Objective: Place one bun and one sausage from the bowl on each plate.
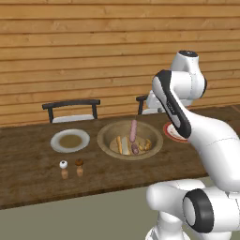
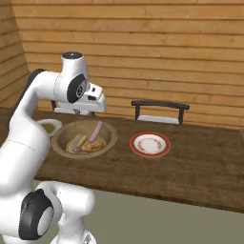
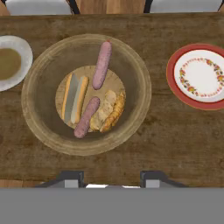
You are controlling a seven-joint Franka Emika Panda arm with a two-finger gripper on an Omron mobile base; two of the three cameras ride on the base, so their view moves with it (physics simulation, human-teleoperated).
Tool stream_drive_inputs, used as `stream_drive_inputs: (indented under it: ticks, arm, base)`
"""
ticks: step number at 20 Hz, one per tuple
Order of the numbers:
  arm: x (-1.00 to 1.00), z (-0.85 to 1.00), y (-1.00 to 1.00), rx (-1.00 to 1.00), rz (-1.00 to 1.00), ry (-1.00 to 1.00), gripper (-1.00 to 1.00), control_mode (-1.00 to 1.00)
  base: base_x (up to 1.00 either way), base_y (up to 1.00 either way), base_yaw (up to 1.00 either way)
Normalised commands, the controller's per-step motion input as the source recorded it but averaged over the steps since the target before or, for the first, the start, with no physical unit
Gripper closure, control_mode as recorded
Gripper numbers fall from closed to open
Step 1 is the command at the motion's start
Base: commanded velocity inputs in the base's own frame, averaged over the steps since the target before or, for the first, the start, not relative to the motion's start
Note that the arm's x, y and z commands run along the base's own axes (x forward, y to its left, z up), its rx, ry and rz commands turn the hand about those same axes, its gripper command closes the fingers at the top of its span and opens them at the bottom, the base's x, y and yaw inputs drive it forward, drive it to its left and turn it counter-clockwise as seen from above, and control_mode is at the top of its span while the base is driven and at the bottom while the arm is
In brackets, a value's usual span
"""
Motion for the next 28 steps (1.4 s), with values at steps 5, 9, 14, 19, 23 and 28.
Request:
stream_drive_inputs:
  ticks: [5, 9, 14, 19, 23, 28]
  arm:
    - [0.15, -0.25, 0.29, 0.00, -0.03, 0.00, -1.00, -1.00]
    - [0.67, -0.64, 0.39, 0.00, -0.12, 0.00, -1.00, -1.00]
    - [0.54, -0.80, 0.10, -0.02, -0.09, 0.00, -1.00, -1.00]
    - [0.46, -0.67, 0.06, -0.01, -0.07, 0.00, -1.00, -1.00]
    - [0.50, -0.47, 0.10, 0.00, -0.05, 0.00, -1.00, -1.00]
    - [0.49, -0.41, 0.01, 0.00, -0.06, 0.00, -1.00, -1.00]
  base:
    - [0.00, 0.00, 0.00]
    - [0.00, 0.00, 0.00]
    - [0.00, 0.00, 0.00]
    - [0.00, 0.00, 0.00]
    - [0.00, 0.00, 0.00]
    - [0.00, 0.00, 0.00]
